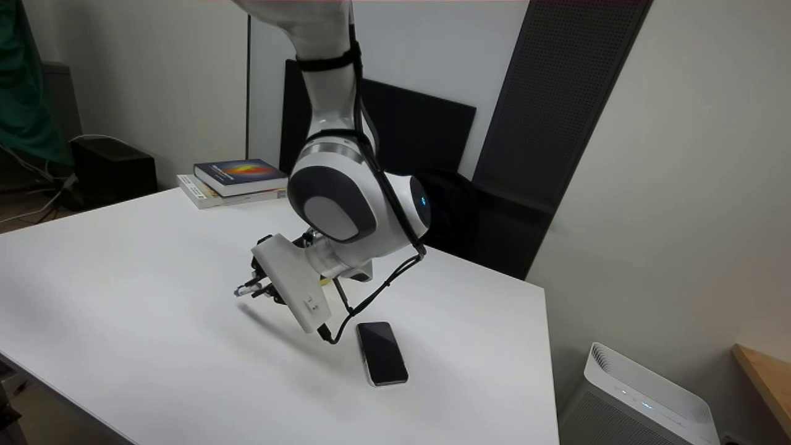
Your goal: Remove the marker from the cup and put it on the table
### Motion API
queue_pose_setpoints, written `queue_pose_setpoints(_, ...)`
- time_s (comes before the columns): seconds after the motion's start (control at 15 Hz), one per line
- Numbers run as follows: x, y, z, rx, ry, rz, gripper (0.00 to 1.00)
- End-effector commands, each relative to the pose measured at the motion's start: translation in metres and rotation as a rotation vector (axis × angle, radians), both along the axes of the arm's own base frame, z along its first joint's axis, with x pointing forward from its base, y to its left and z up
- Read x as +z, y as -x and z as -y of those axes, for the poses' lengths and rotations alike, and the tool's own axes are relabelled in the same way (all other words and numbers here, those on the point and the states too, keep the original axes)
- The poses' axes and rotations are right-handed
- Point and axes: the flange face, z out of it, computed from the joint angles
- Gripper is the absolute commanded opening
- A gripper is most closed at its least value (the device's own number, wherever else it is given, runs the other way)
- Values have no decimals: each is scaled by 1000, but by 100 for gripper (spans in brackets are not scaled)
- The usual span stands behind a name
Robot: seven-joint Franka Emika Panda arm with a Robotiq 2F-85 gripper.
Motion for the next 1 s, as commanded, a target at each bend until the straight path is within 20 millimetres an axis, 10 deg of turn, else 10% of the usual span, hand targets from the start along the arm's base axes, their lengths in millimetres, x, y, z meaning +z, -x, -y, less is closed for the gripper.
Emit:
queue_pose_setpoints(0.0, 0, 1, 16, -46, 4, 40, 4)
queue_pose_setpoints(0.13, -2, 1, 20, -58, 14, 44, 4)
queue_pose_setpoints(0.2, -3, 1, 21, -59, 15, 44, 43)
queue_pose_setpoints(0.93, -4, -4, 10, -45, 92, 35, 100)
